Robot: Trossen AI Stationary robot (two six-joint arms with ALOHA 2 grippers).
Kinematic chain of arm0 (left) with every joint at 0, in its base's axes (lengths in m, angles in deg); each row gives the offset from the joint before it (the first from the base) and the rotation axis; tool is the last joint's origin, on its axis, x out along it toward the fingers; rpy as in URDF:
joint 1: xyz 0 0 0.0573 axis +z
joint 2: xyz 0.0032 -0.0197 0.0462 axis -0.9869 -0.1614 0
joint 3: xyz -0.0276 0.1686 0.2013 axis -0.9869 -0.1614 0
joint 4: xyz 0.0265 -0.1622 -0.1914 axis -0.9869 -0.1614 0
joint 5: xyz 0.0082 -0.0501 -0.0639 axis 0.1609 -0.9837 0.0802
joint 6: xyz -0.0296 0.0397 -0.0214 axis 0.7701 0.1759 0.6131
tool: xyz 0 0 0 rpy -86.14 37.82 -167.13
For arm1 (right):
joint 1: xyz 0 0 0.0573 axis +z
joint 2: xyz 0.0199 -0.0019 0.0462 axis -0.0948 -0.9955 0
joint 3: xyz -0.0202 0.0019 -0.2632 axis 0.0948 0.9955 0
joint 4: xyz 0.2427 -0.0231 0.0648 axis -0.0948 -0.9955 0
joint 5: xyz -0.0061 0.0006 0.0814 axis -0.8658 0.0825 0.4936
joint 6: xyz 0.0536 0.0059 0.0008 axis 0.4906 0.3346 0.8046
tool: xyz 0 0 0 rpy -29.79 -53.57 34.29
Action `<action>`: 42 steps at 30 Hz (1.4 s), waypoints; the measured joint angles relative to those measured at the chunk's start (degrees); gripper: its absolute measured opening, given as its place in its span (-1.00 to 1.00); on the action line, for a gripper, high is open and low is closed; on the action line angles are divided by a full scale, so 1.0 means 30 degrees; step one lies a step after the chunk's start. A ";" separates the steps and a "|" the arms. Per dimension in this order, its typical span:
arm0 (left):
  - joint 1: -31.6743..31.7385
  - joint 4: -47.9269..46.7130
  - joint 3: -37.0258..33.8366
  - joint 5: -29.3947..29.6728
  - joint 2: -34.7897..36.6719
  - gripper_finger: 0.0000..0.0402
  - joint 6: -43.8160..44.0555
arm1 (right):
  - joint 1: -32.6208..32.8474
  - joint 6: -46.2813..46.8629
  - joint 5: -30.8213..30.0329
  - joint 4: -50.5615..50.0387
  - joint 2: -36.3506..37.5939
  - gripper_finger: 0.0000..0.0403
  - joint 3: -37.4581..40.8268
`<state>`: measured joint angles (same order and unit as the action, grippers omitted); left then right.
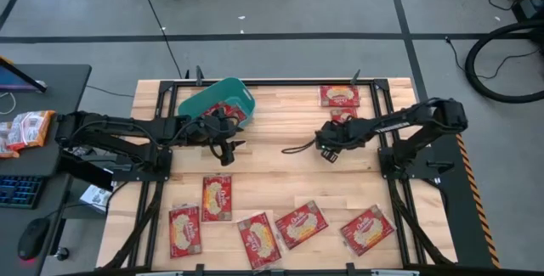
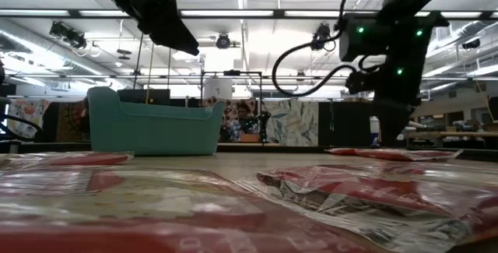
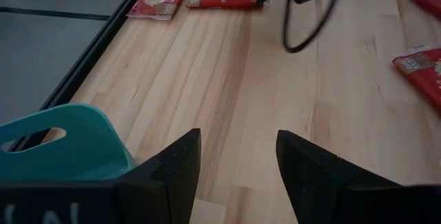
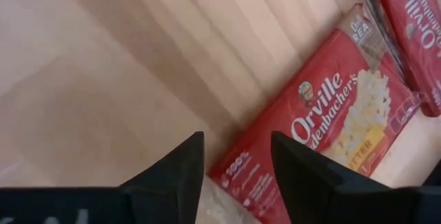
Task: Sort popcorn bags into baskets
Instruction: Put the popcorn bag into the bin
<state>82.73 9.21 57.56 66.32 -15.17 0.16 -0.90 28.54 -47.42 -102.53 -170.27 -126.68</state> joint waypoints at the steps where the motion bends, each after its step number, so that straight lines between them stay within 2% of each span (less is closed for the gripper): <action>1: 0.0000 -0.0007 0.0000 0.0000 0.0000 -0.04 0.0000 | -0.0333 -0.0043 0.0230 0.0056 -0.0142 -0.11 0.0000; 10: 0.0000 -0.0029 0.0000 0.0000 0.0000 -0.04 0.0000 | -0.2769 -0.0693 0.0033 0.0136 -0.0908 -0.09 -0.0015; 18: -0.0006 -0.0036 0.0000 -0.0005 0.0000 -0.04 0.0007 | -0.3781 -0.1530 0.0411 0.1111 -0.1461 -0.10 -0.0022; 23: -0.0007 -0.0183 0.0000 -0.0007 0.0000 -0.04 0.0016 | -0.4536 -0.2177 0.1703 0.1160 -0.1472 -0.13 -0.0054; 28: -0.0007 -0.0240 0.0000 -0.0015 0.0000 -0.04 0.0041 | -0.4630 -0.2328 0.1847 0.1078 -0.1665 -0.34 -0.0087; 36: -0.0001 -0.0315 0.0000 -0.0348 0.0000 -0.04 0.0058 | -0.4060 -0.2819 0.1978 0.0832 -0.1725 -0.93 -0.0044; 42: -0.0007 -0.0341 -0.0014 -0.0576 -0.0266 -0.04 0.0058 | -0.2833 -0.3227 0.2401 0.0774 -0.1513 -0.96 -0.0022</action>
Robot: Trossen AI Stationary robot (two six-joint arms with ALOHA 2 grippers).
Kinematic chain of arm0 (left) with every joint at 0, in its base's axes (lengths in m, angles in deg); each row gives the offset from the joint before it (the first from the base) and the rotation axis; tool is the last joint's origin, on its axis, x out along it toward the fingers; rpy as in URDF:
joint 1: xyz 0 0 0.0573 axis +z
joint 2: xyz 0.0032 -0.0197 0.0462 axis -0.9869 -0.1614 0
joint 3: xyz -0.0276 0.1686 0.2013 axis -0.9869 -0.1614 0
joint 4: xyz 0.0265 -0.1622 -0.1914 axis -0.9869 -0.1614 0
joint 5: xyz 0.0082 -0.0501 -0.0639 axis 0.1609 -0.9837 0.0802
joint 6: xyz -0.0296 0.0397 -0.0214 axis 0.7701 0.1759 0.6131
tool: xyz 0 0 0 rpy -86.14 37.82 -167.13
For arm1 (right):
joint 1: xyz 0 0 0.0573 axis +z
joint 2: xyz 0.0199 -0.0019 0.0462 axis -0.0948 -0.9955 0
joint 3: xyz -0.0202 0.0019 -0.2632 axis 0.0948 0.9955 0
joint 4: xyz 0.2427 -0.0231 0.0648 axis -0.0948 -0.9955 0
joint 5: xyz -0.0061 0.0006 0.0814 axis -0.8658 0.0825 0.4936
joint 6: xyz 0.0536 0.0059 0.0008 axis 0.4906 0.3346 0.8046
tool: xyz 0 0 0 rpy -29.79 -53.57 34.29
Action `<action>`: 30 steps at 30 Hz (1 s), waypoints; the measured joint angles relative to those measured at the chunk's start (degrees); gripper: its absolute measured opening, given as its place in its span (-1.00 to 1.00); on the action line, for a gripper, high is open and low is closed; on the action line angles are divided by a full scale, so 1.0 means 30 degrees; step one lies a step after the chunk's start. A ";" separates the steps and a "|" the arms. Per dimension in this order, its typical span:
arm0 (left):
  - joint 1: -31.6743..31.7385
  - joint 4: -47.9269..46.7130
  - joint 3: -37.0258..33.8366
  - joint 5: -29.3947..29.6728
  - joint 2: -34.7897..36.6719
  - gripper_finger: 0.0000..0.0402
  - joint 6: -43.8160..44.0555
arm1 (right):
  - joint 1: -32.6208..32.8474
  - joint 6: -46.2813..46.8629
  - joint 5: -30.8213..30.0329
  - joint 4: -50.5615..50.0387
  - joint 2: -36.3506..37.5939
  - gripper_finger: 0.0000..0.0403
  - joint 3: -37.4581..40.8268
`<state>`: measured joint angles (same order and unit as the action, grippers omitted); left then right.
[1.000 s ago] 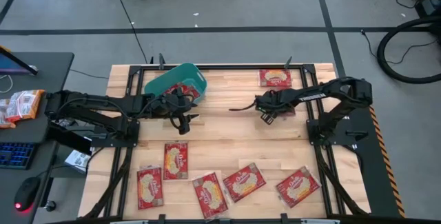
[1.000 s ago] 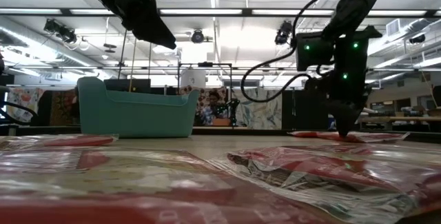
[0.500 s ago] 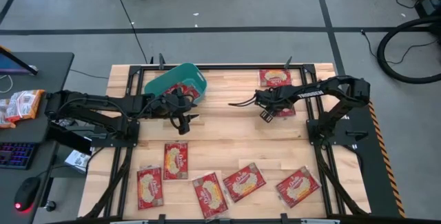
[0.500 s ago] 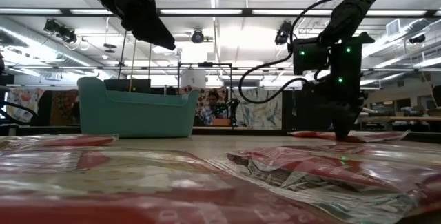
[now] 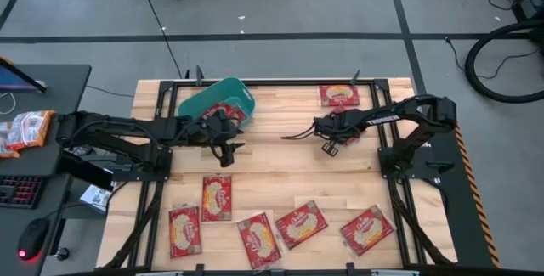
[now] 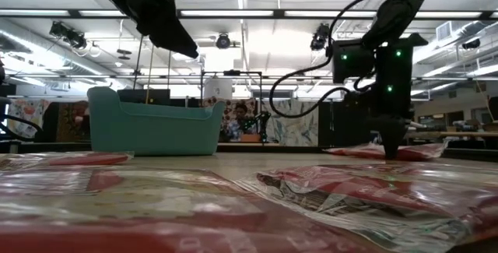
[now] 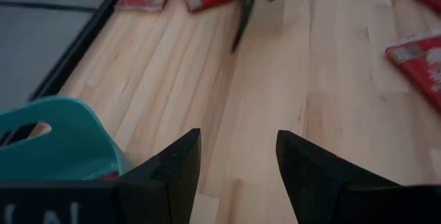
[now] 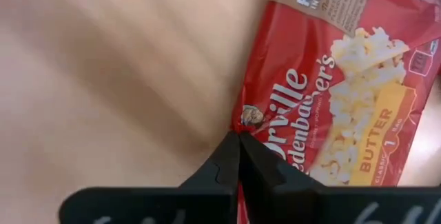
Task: Sort popcorn bags into baskets
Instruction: Put the popcorn bag into the bin
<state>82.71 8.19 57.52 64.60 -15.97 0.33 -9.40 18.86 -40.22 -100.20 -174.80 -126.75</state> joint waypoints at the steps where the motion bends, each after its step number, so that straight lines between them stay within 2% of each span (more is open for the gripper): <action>1: 0.0000 -0.0070 -0.0015 -0.0009 -0.0002 -0.04 -0.0007 | 0.0285 -0.0243 0.0201 -0.0027 0.0145 -0.97 0.0027; 10: -0.0398 0.0486 -0.0015 -0.0757 -0.1031 -0.04 -0.1622 | 0.3371 -0.3380 0.1310 0.0817 0.2348 -0.98 0.0044; 17: -0.1493 0.2833 0.0030 -0.0650 -0.2418 -0.04 -0.3464 | 0.5405 -0.5010 0.2447 0.2673 0.3261 -0.99 -0.0452; 22: -0.1749 0.3157 0.0012 -0.0193 -0.2767 -0.04 -0.3647 | 0.6164 -0.5620 0.3055 0.3348 0.3210 -0.99 -0.1390; 30: -0.1820 0.3545 0.0000 -0.0605 -0.2838 -0.04 -0.3477 | 0.6864 -0.6599 0.3963 0.4835 0.3225 -1.00 -0.2440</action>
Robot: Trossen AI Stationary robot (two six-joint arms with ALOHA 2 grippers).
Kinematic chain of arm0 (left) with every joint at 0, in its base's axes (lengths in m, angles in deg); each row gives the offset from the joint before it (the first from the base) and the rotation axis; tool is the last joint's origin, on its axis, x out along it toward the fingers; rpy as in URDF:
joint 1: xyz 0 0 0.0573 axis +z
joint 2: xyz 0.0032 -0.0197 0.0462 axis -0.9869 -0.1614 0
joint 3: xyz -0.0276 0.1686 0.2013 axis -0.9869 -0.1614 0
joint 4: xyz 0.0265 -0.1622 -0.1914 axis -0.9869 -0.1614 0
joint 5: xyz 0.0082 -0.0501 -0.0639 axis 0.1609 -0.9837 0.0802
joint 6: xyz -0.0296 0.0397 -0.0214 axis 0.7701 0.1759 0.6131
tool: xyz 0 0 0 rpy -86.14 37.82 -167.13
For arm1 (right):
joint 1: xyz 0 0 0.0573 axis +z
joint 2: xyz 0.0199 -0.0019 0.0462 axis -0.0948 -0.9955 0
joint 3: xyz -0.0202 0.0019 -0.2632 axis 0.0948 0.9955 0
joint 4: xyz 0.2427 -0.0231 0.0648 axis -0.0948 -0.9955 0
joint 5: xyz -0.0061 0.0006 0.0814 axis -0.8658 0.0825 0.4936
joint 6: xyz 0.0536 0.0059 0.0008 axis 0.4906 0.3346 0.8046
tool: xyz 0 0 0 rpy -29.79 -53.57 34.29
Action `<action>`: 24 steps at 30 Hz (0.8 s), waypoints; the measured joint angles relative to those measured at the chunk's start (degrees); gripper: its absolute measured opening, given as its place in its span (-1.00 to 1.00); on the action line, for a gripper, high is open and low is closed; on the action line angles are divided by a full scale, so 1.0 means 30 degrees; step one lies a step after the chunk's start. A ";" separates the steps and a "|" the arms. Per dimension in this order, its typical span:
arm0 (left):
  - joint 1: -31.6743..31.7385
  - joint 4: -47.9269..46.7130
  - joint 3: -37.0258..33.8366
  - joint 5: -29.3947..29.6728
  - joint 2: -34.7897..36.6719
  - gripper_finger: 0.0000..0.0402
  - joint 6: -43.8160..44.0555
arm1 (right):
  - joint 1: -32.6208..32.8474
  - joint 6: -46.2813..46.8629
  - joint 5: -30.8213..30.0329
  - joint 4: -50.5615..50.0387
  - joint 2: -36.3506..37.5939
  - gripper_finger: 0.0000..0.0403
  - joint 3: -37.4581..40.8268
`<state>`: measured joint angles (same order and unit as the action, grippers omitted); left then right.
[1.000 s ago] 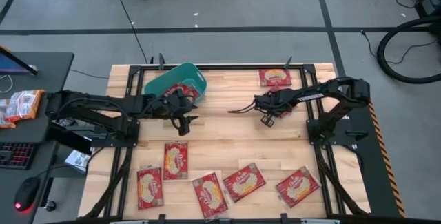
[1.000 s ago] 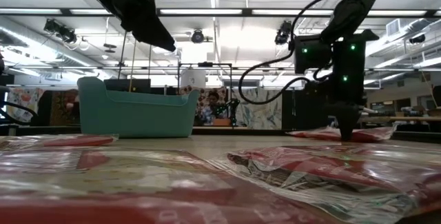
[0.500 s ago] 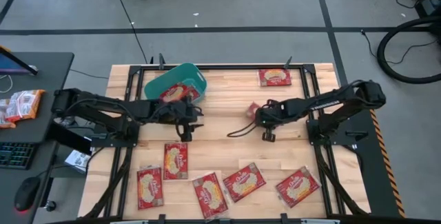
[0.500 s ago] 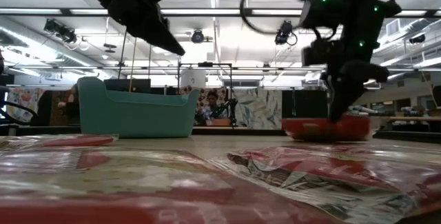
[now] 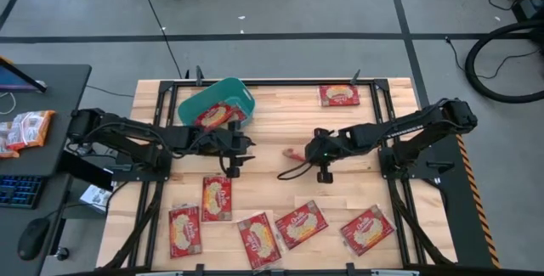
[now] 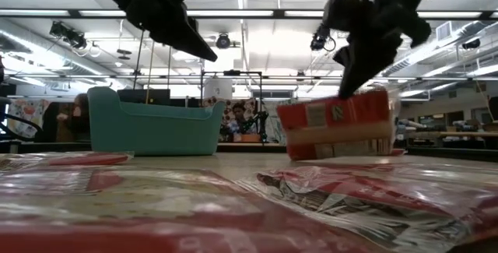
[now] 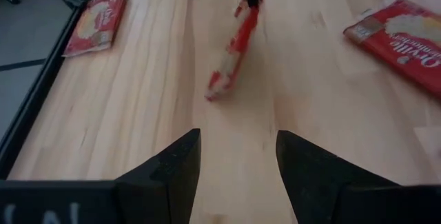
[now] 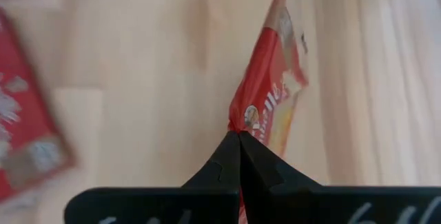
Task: Sort popcorn bags into baskets
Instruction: Put the popcorn bag into the bin
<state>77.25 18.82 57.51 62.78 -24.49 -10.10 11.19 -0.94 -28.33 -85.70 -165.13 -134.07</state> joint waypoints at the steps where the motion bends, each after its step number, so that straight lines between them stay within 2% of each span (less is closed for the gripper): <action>1: -0.0067 0.0350 0.0022 0.0004 -0.0207 -0.04 0.0085 | 0.0042 -0.0182 0.0308 0.0454 -0.0006 -1.00 0.0000; 4: -0.0118 0.0932 -0.0016 -0.0053 -0.0552 -0.04 0.0440 | 0.0053 -0.0695 0.0996 0.1597 -0.0007 -1.00 -0.0003; 9: -0.0207 0.2543 0.0015 -0.0312 -0.1610 0.00 0.0532 | 0.0046 -0.0870 0.1042 0.2451 -0.0007 -1.00 -0.0007; 19: -0.0474 0.6364 0.0022 -0.0473 -0.4374 0.40 0.0483 | 0.0046 -0.0093 0.1049 0.2941 -0.0007 -1.00 -0.0007; 24: -0.0293 0.7884 0.0078 -0.0490 -0.5399 0.44 0.0479 | 0.0046 -0.0148 0.1056 0.3218 -0.0007 -1.00 -0.0007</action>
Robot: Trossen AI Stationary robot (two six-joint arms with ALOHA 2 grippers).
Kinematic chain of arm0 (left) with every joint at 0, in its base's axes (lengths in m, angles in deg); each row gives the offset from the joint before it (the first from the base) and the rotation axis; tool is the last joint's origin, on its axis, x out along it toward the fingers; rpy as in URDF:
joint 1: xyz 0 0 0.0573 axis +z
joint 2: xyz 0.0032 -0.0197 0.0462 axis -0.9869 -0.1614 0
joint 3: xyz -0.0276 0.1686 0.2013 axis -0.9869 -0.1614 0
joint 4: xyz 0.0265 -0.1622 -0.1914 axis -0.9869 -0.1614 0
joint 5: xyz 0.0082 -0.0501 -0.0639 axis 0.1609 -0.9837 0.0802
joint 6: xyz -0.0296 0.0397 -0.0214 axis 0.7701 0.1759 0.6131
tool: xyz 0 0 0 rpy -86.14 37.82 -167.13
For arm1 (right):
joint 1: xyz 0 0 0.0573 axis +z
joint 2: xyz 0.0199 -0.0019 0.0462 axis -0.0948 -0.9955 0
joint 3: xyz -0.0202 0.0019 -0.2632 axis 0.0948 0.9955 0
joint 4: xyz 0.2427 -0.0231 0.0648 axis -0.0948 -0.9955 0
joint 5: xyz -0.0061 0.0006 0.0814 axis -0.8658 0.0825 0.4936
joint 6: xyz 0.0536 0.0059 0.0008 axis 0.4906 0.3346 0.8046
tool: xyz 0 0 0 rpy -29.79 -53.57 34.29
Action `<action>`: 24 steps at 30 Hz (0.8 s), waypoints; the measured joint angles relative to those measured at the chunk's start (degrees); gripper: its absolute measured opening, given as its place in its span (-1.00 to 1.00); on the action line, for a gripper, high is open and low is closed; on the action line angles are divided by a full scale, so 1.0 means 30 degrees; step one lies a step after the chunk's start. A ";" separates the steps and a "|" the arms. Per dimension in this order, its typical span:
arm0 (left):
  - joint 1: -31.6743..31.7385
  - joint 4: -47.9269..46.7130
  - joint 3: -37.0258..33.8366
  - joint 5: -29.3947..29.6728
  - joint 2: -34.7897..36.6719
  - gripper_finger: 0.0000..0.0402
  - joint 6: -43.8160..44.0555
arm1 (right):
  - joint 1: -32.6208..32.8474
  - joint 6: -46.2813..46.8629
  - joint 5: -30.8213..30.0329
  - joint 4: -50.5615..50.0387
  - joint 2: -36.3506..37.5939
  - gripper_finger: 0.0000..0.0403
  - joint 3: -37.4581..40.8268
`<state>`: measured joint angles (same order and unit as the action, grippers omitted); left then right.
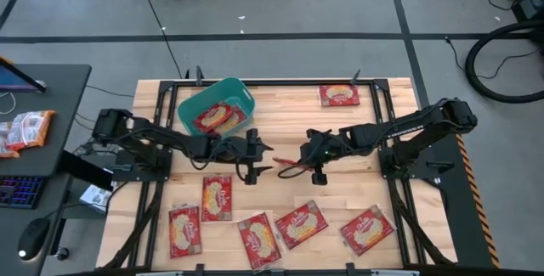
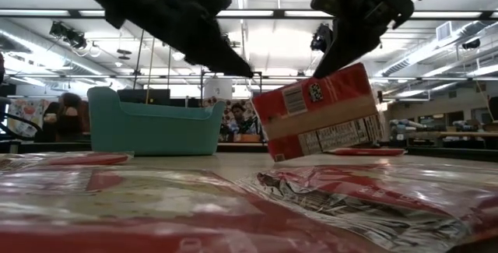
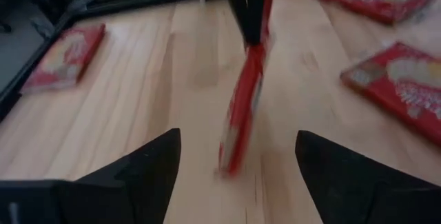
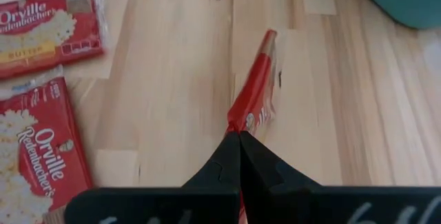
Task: Sort popcorn bags into baskets
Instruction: Put the popcorn bag into the bin
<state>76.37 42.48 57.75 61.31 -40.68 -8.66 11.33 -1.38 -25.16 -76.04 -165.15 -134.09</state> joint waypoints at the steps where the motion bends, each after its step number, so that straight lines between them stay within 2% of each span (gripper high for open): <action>1: 0.0009 -0.0068 -0.0032 0.0006 -0.0094 0.44 0.0002 | 0.0000 -0.0011 0.0003 0.0164 0.0000 -1.00 0.0000; 8: 0.0010 0.1066 0.0014 0.0007 -0.1194 0.43 -0.0180 | 0.0000 0.0070 0.0036 0.1708 0.0007 -1.00 -0.0022; 16: 0.0015 0.0764 -0.0042 0.0017 -0.1376 0.39 -0.0379 | -0.0029 0.0213 -0.0273 0.3934 0.0007 -1.00 -0.0022; 20: 0.0015 0.0402 -0.0042 0.0017 -0.1376 0.21 -0.0346 | -0.0036 0.0582 -0.0321 0.4189 0.0007 -1.00 -0.0022; 24: 0.0015 0.0396 -0.0034 0.0017 -0.1376 -0.13 -0.0210 | -0.0036 0.0798 -0.0321 0.4574 0.0007 -0.99 -0.0022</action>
<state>76.42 43.66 57.65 61.36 -44.81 -9.29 11.22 1.01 -26.12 -62.32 -165.13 -134.15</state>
